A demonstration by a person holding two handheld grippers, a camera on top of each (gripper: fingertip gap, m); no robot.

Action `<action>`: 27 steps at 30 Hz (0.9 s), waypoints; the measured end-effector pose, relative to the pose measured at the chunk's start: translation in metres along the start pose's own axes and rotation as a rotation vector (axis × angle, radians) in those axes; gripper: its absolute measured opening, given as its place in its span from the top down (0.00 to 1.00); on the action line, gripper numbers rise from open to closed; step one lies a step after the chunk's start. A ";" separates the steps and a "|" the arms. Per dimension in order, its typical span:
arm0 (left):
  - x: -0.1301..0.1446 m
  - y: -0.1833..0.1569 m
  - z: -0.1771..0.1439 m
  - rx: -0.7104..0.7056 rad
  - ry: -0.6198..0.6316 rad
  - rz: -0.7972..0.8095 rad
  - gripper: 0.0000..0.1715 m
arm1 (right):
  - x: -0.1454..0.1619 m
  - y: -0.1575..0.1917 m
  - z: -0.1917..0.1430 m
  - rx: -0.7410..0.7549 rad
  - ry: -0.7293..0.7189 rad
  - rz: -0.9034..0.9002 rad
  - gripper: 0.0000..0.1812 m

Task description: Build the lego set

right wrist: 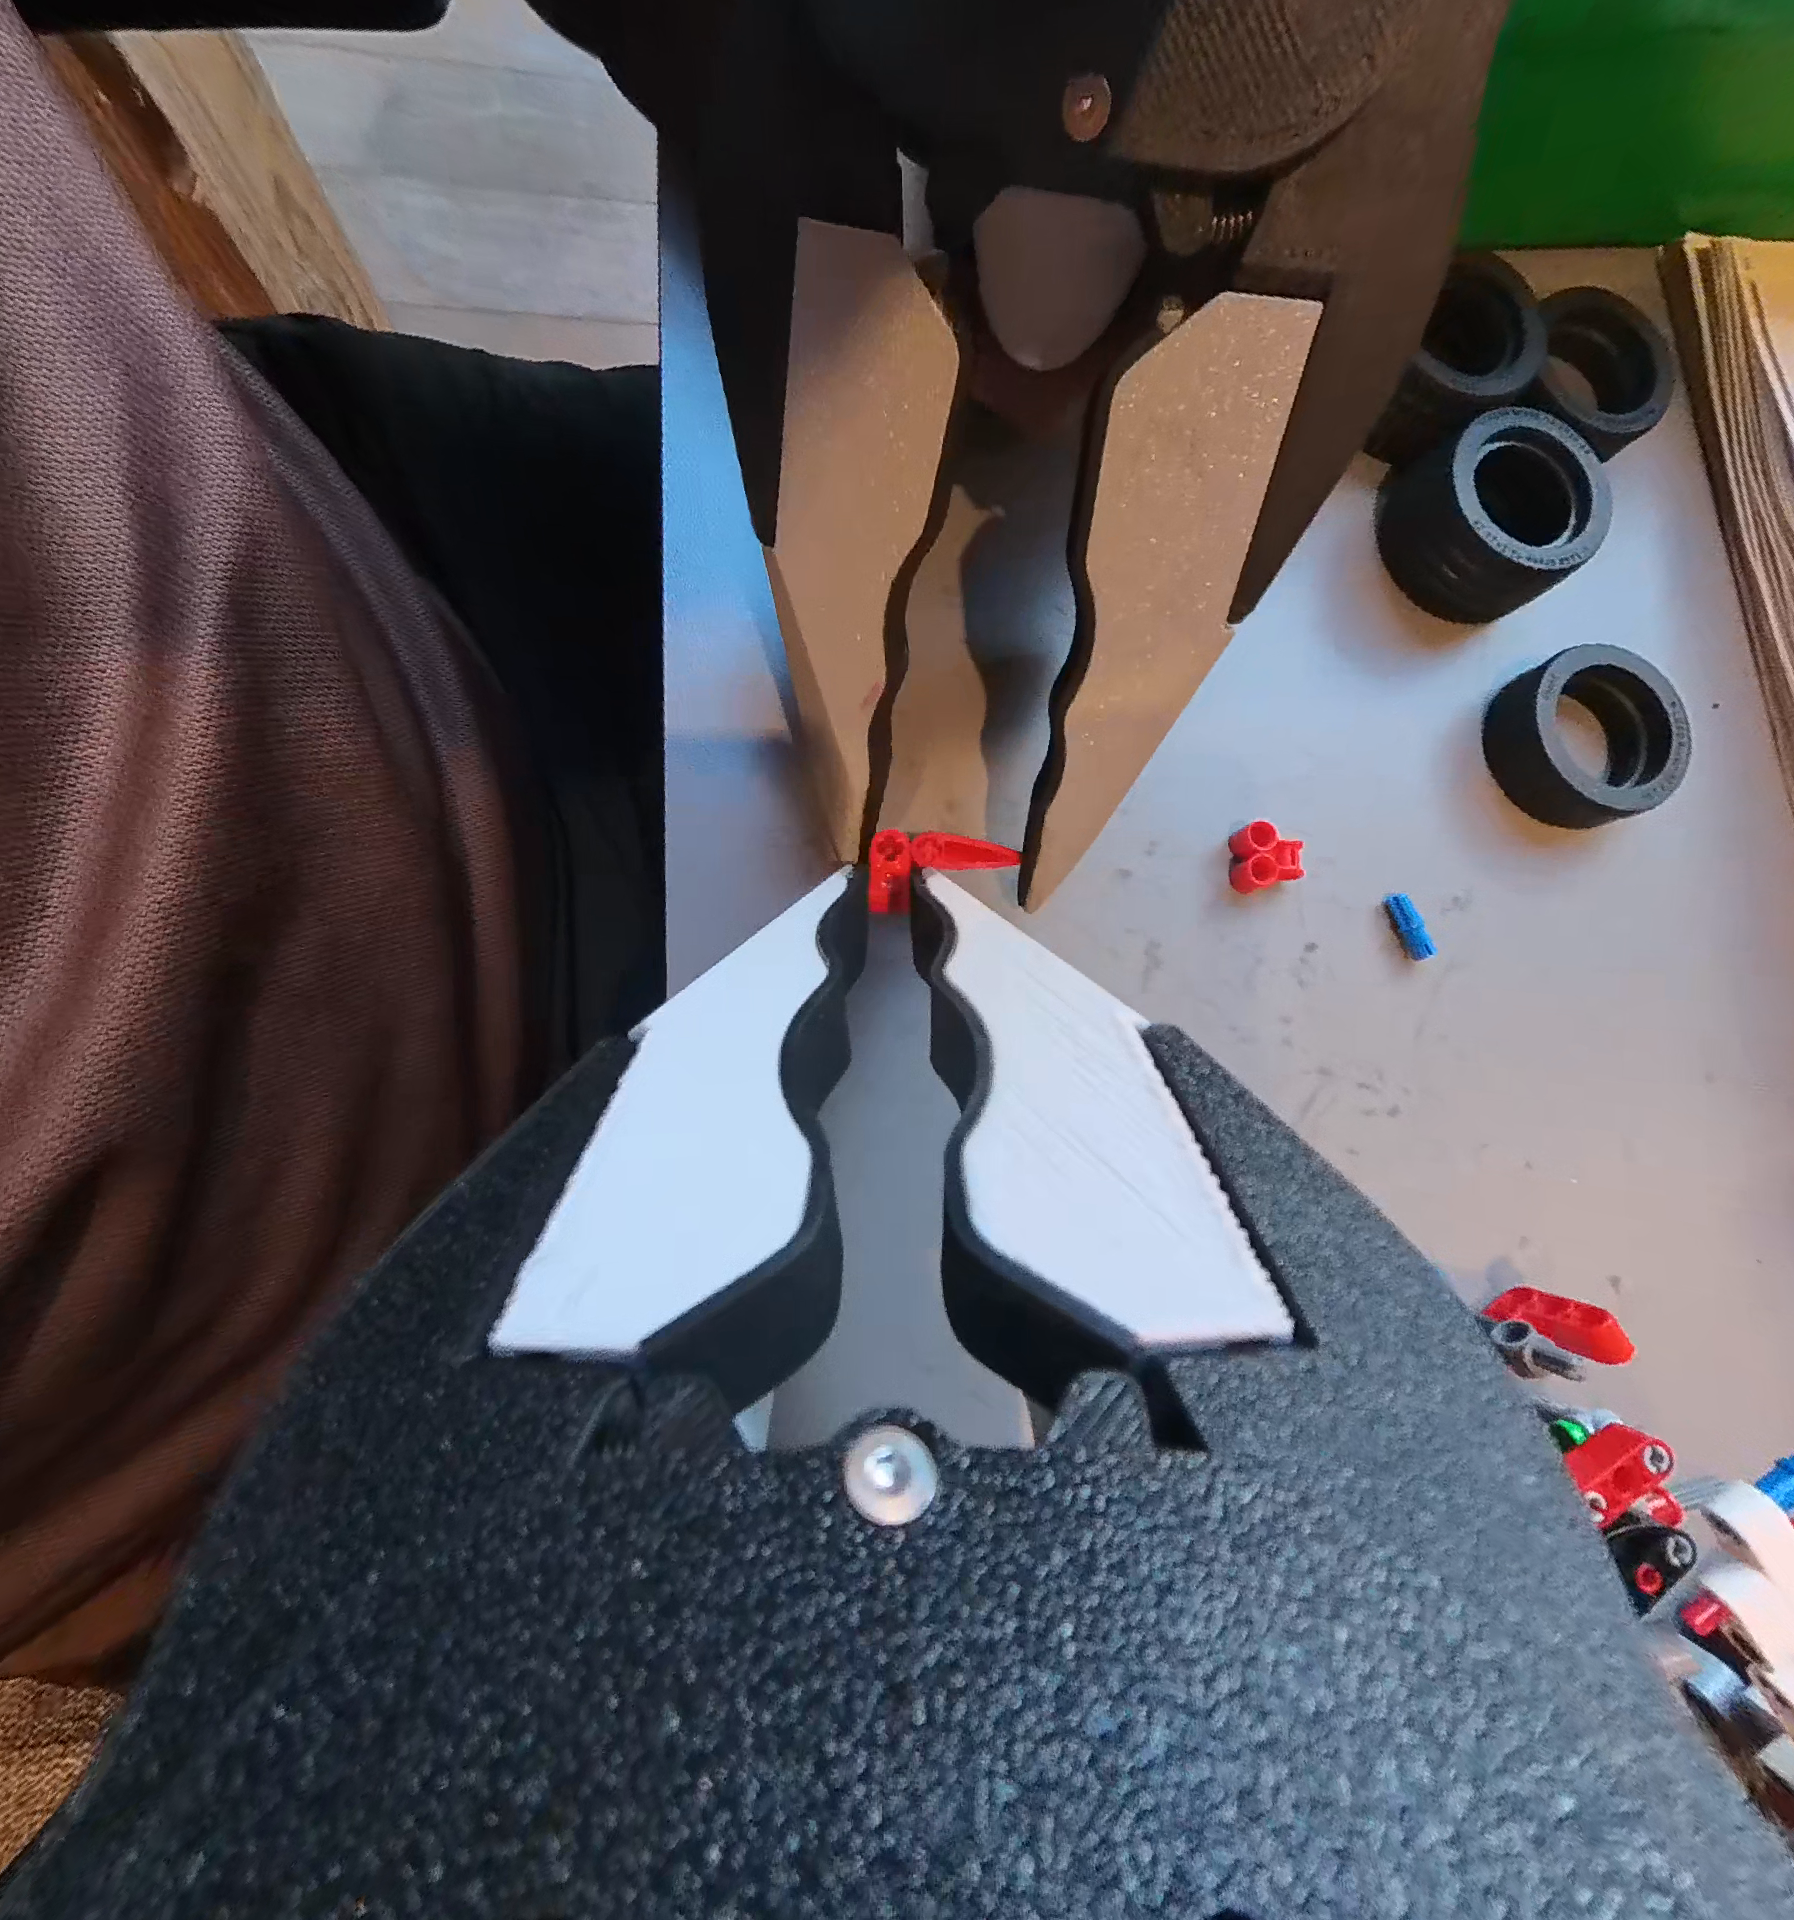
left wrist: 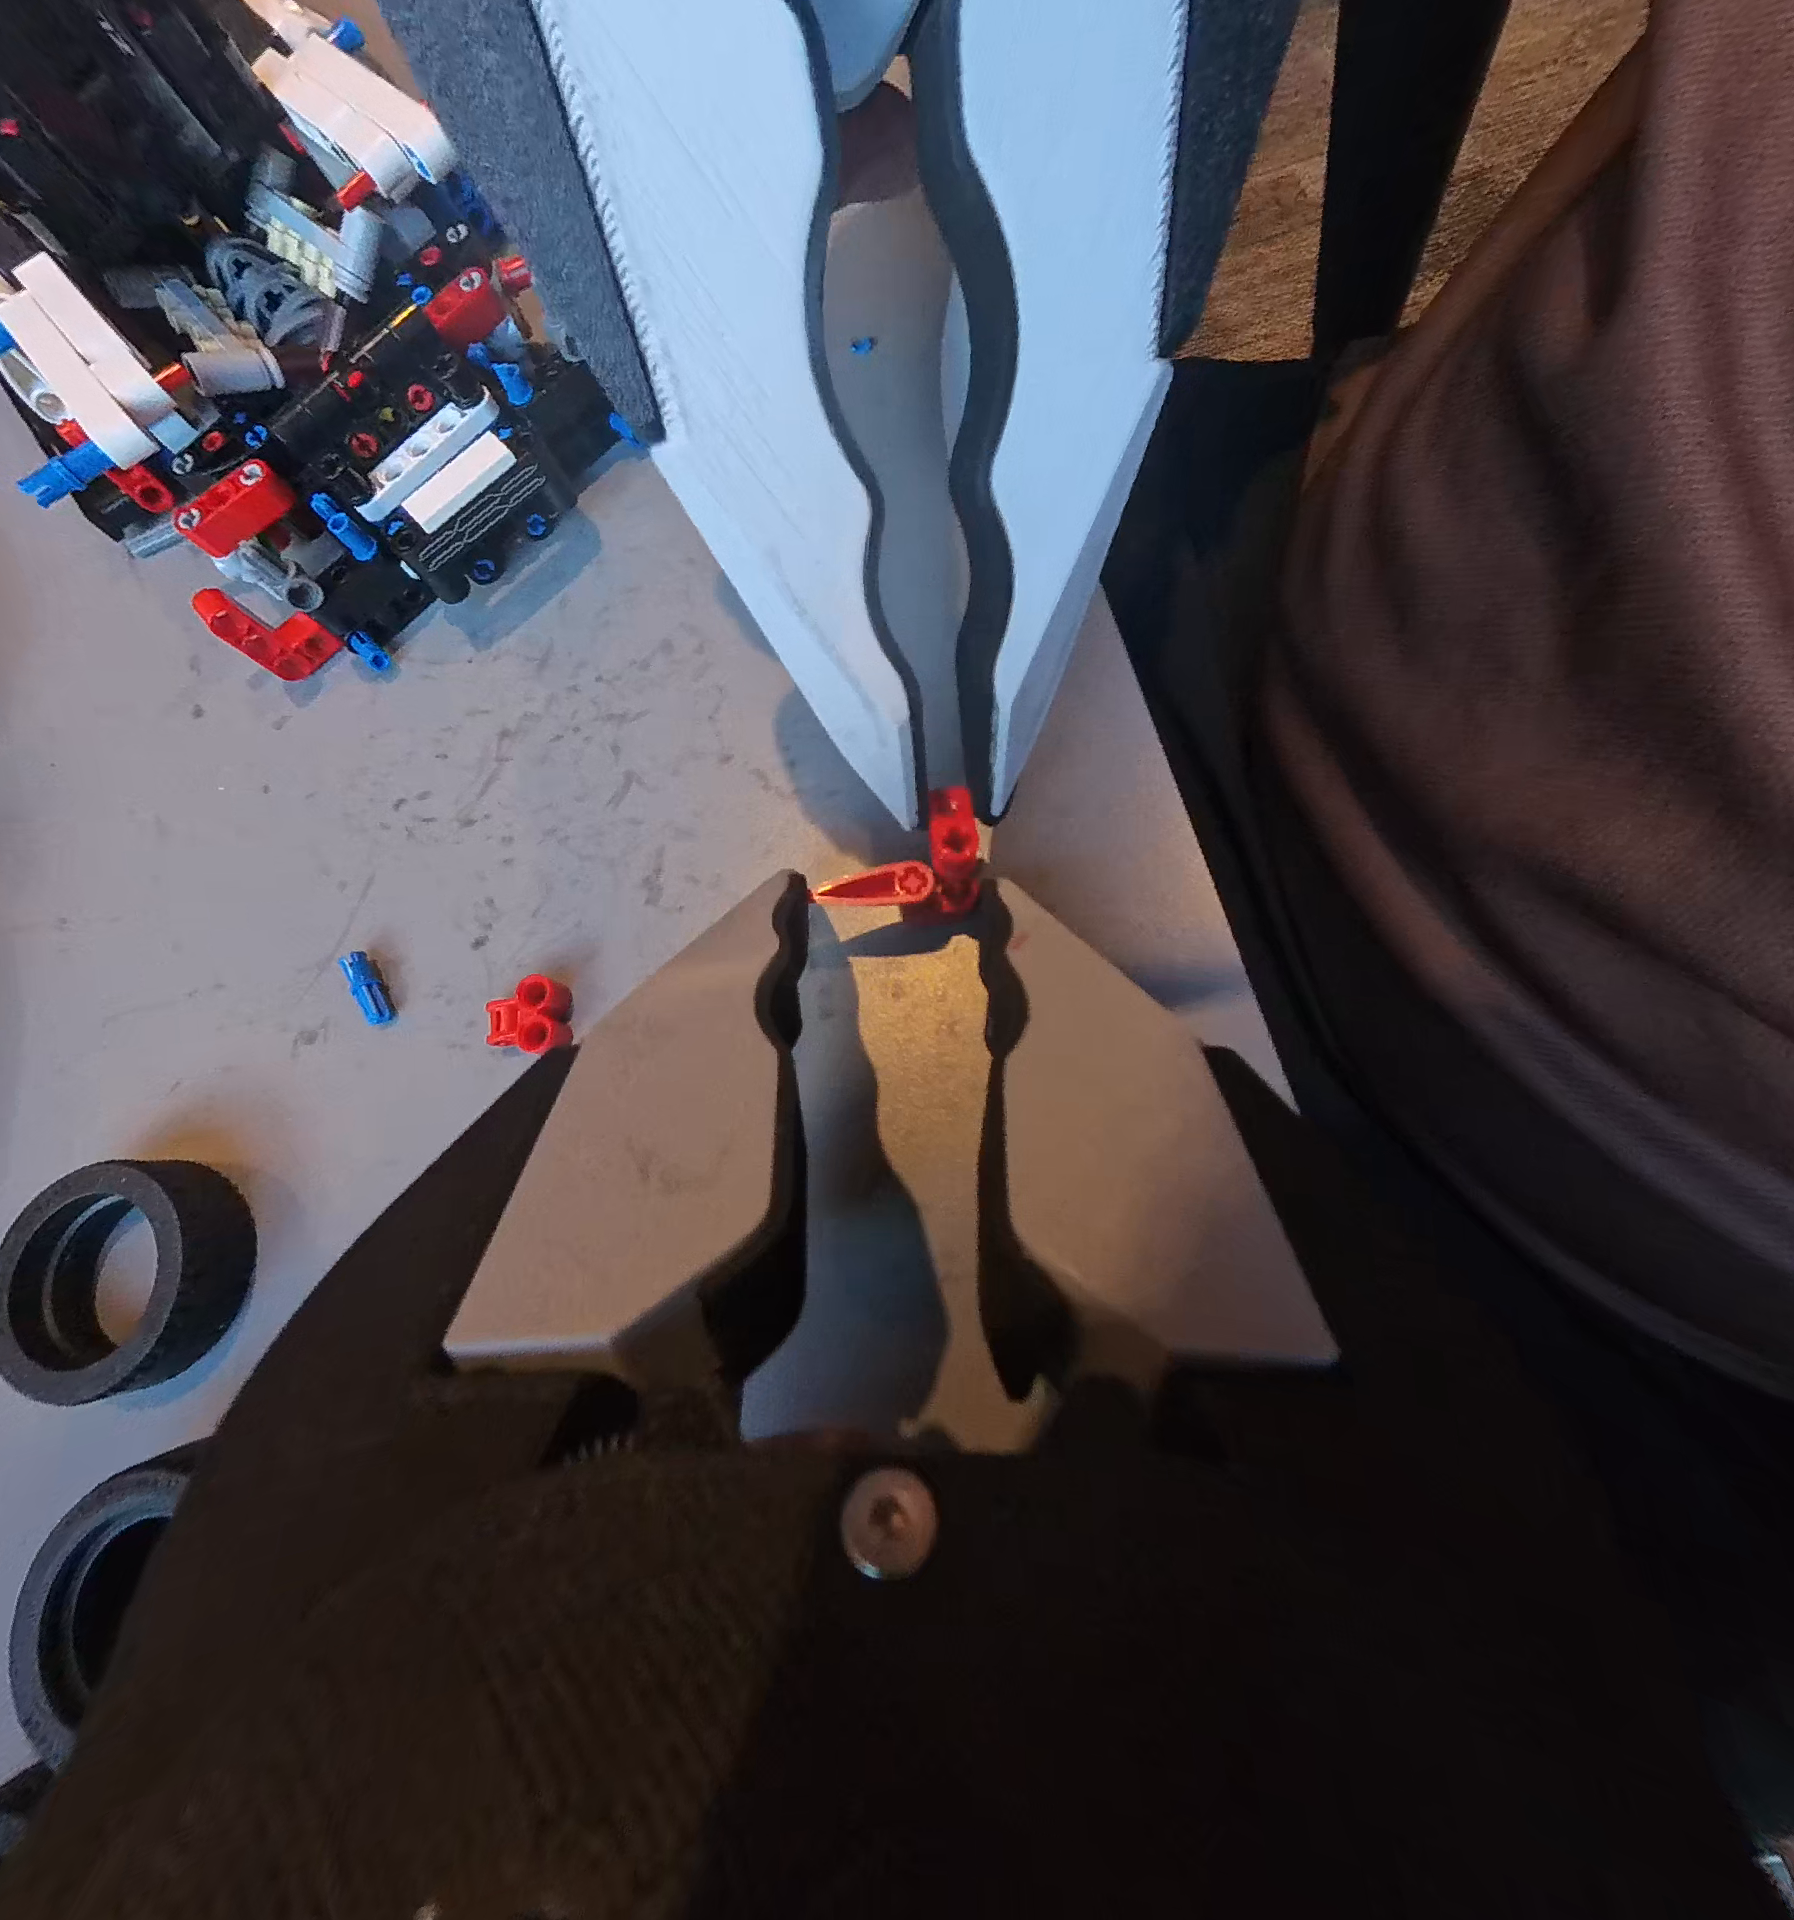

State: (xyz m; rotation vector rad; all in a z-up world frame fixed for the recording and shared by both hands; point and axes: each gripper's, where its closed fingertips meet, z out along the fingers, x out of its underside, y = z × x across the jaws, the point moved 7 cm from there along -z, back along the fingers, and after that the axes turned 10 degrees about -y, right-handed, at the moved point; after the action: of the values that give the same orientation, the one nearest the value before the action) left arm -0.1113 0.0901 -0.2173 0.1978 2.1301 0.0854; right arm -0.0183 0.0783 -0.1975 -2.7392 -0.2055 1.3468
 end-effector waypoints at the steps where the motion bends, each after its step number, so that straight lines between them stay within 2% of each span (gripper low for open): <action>1: 0.000 0.000 0.000 -0.002 -0.001 0.003 0.83 | 0.000 0.000 0.000 -0.003 0.002 0.000 0.96; 13: 0.000 -0.002 0.000 -0.025 -0.002 0.022 0.83 | -0.003 -0.001 0.004 -0.028 0.073 0.000 0.96; 27: 0.000 -0.001 0.000 -0.029 0.001 0.010 0.83 | -0.014 -0.007 0.009 -0.092 0.267 0.028 0.96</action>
State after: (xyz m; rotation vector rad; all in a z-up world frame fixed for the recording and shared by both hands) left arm -0.1110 0.0895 -0.2176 0.1915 2.1276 0.1229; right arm -0.0345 0.0833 -0.1905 -2.9705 -0.2153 0.9853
